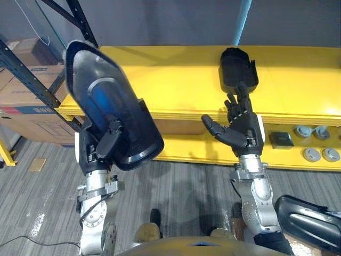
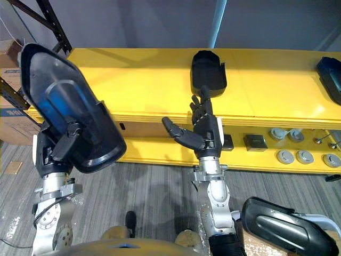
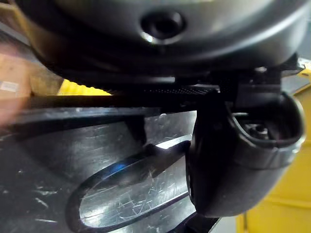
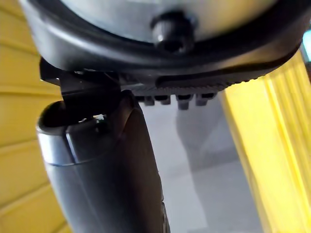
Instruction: Walk over and take three plastic housings, then place them on the shelf
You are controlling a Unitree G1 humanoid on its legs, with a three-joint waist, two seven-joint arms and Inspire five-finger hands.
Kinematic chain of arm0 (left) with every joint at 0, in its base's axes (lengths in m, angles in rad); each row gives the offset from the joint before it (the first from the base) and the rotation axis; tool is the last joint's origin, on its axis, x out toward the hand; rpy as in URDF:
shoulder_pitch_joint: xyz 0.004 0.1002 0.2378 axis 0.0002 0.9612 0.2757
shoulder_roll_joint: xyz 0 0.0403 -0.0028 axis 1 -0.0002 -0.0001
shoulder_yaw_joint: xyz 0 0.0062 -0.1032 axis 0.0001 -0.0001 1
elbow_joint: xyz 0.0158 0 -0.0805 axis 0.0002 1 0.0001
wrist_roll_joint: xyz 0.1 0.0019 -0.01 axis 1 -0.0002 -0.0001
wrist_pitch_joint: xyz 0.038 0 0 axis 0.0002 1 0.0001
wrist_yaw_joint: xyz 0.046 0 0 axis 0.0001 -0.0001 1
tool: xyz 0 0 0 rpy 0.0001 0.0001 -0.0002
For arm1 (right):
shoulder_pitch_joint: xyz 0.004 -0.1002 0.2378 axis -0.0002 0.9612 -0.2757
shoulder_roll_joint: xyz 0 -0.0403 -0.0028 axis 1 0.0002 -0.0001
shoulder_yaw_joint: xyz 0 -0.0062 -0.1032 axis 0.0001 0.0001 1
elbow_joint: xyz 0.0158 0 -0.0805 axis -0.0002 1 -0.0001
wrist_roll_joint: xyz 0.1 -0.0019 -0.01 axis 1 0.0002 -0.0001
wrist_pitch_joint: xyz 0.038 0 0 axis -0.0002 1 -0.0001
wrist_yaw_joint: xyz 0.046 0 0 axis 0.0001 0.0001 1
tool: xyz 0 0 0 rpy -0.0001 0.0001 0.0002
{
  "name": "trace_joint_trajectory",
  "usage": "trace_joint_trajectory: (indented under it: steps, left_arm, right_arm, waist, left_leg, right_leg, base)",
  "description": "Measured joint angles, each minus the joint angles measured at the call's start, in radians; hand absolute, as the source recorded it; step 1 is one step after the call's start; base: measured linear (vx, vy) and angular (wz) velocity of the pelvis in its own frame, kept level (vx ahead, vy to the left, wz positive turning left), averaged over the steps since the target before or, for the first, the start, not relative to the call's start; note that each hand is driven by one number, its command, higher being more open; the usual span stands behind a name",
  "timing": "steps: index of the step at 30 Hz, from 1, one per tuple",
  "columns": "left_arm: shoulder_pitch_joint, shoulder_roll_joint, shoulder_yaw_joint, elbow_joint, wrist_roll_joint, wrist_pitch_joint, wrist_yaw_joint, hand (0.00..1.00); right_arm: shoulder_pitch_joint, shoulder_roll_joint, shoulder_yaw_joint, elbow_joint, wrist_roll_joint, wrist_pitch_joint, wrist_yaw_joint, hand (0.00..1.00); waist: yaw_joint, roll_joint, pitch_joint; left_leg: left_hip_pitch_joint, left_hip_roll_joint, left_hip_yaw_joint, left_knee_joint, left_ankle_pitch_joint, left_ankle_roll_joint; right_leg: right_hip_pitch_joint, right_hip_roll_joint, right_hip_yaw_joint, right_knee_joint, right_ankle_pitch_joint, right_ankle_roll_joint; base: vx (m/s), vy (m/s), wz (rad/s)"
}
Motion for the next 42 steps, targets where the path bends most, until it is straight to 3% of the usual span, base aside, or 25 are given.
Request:
trace_joint_trajectory:
  steps: [3, 10, 11, 21, 26, 31, 37, 39, 42]
  left_arm:
    - [-0.028, 0.068, -0.033, -0.001, 0.020, 0.003, -0.049, 0.00]
    - [-0.104, 0.077, -0.056, 0.000, 0.045, 0.025, -0.022, 0.00]
    - [-0.106, 0.062, -0.053, 0.003, 0.047, 0.052, 0.007, 0.00]
    - [-0.106, 0.060, -0.042, 0.067, 0.041, 0.056, 0.006, 0.00]
    - [-0.097, 0.052, -0.027, 0.084, 0.039, 0.101, 0.036, 0.00]
    - [-0.090, 0.069, 0.010, 0.095, 0.042, 0.099, 0.055, 0.00]
    - [-0.354, 0.156, 0.101, 0.187, 0.010, 0.077, 0.191, 0.00]
    - [-0.529, 0.220, 0.124, 0.273, 0.005, 0.067, 0.258, 0.00]
    - [-0.668, 0.284, 0.123, 0.348, 0.006, 0.067, 0.310, 0.00]
  right_arm:
    - [0.050, 0.029, -0.013, -0.002, -0.005, 0.000, -0.040, 1.00]
    - [0.065, 0.043, -0.092, -0.004, -0.006, 0.002, -0.033, 1.00]
    - [0.060, 0.042, -0.074, -0.011, -0.009, 0.043, -0.015, 1.00]
    - [0.071, 0.044, -0.086, -0.011, -0.008, 0.046, -0.015, 1.00]
    - [0.085, 0.046, -0.126, -0.014, -0.005, 0.093, -0.015, 1.00]
    - [0.141, 0.040, -0.135, -0.050, 0.000, 0.129, 0.016, 1.00]
    - [0.093, -0.015, -0.153, -0.107, 0.007, 0.146, 0.071, 1.00]
    - [0.057, -0.043, -0.151, -0.139, 0.036, 0.148, 0.083, 1.00]
    - [0.037, -0.063, -0.147, -0.182, 0.055, 0.151, 0.092, 1.00]
  waist:
    - [-0.030, -0.015, -0.005]
    - [-0.056, -0.018, -0.007]
    - [-0.053, -0.034, -0.037]
    - [-0.055, -0.034, -0.037]
    - [-0.055, -0.039, -0.034]
    - [-0.060, -0.041, -0.022]
    - [-0.076, -0.020, 0.056]
    - [-0.084, -0.017, 0.106]
    - [-0.094, -0.020, 0.143]
  left_leg:
    - [0.013, -0.020, 0.024, -0.034, 0.009, 0.011]
    - [0.022, -0.016, 0.073, -0.042, 0.019, 0.011]
    - [0.023, -0.013, 0.069, -0.047, 0.033, 0.015]
    - [0.019, -0.013, 0.072, -0.047, 0.035, 0.016]
    - [0.006, -0.009, 0.073, -0.047, 0.039, 0.013]
    - [0.002, 0.016, 0.074, -0.047, 0.041, -0.001]
    - [-0.067, 0.037, 0.097, -0.043, 0.067, -0.009]
    - [-0.090, 0.038, 0.120, -0.043, 0.076, -0.010]
    - [-0.134, 0.039, 0.139, -0.019, 0.071, -0.010]
  right_leg:
    - [-0.010, 0.003, 0.062, -0.039, 0.012, 0.017]
    - [-0.009, 0.018, 0.102, -0.104, 0.060, 0.024]
    - [0.027, 0.031, 0.088, -0.179, 0.114, 0.025]
    - [0.019, 0.032, 0.101, -0.176, 0.118, 0.024]
    - [0.003, 0.046, 0.117, -0.177, 0.114, 0.012]
    - [-0.001, 0.071, 0.120, -0.172, 0.103, -0.003]
    - [-0.139, 0.083, 0.165, -0.068, 0.088, -0.017]
    - [-0.212, 0.079, 0.201, 0.012, 0.062, -0.020]
    - [-0.290, 0.070, 0.227, 0.092, 0.029, -0.020]
  base:
    - [0.03, 0.088, -0.21]
    - [0.05, 0.011, -0.20]
    - [0.02, -0.007, -0.07]
    - [0.00, 0.000, -0.01]
    - [-0.01, 0.002, -0.04]
    - [0.00, -0.033, -0.03]
    - [-0.05, -0.031, -0.16]
    - [-0.08, -0.034, -0.25]
    - [-0.05, -0.038, -0.13]
